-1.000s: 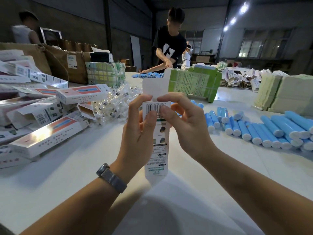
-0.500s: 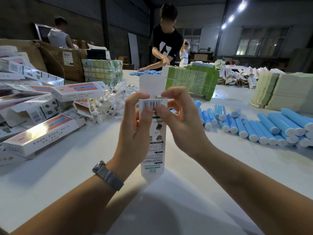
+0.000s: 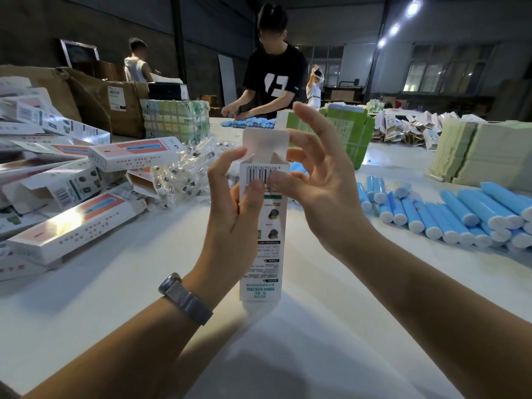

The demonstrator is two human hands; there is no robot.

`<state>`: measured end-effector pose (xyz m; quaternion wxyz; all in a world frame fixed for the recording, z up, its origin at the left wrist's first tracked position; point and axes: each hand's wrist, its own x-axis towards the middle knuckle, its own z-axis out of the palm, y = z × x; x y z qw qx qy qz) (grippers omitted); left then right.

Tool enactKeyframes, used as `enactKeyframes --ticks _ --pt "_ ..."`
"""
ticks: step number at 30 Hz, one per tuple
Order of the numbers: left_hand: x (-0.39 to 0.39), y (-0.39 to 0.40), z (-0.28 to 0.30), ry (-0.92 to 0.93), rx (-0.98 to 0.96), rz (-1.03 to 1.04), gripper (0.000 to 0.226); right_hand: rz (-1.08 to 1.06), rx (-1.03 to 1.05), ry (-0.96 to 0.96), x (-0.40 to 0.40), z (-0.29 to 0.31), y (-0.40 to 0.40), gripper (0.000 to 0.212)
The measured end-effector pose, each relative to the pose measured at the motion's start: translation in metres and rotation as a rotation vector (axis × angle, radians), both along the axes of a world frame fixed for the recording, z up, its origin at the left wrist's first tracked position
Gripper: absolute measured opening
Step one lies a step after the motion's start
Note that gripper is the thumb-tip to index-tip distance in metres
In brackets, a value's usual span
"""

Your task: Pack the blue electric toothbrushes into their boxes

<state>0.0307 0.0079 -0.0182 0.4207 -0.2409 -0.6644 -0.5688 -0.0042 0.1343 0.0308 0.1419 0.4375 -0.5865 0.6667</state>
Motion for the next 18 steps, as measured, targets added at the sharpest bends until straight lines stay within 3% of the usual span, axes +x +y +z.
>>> enactKeyframes --ticks 6,10,18 --pt "-0.004 -0.003 -0.001 0.053 -0.046 0.013 0.036 0.004 0.068 0.081 0.001 0.002 0.000 0.032" --pt "-0.004 -0.002 0.000 0.081 -0.053 0.001 0.021 -0.031 0.091 0.099 0.002 0.003 0.002 0.040" --pt "-0.004 -0.003 -0.003 0.027 -0.008 0.000 0.021 0.016 0.073 0.009 -0.001 -0.003 -0.003 0.017"
